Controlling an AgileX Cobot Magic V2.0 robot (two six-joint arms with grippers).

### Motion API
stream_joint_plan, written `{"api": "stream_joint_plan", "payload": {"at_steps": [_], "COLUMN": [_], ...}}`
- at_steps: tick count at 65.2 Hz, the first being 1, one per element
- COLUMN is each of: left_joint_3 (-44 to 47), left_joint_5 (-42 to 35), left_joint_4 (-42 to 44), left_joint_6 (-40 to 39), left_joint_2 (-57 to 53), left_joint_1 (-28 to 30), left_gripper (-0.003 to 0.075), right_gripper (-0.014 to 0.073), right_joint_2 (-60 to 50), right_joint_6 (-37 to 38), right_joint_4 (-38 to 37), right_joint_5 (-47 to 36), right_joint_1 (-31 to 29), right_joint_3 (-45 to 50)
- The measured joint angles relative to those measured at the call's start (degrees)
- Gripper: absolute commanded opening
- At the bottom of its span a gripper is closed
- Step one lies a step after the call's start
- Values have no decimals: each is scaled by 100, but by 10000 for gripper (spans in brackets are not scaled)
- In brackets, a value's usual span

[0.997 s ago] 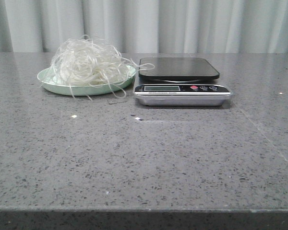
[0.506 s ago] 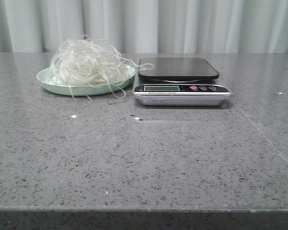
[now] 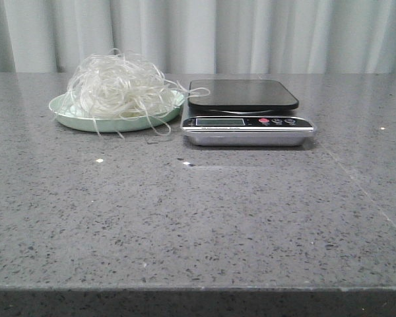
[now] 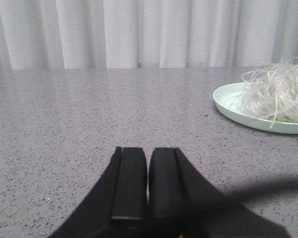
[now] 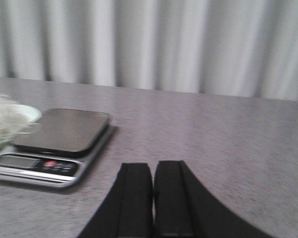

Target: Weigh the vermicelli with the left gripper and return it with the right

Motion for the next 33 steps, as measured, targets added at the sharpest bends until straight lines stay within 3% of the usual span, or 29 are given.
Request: {"api": "stream_joint_plan", "payload": {"at_steps": [20, 33], "left_joint_3": [0, 0], "left_joint_5": [0, -9], "left_joint_4": [0, 0], "left_joint_6": [0, 0], "left_joint_2": [0, 0], "left_joint_1": [0, 0], "left_gripper": [127, 127], "right_gripper": [189, 189], "right_joint_2": [-516, -526], "right_joint_6": [0, 0], "right_joint_4": [0, 0], "right_joint_5": [-1766, -2031], "right_joint_1": [-322, -322], "right_joint_3": [1708, 1934]}}
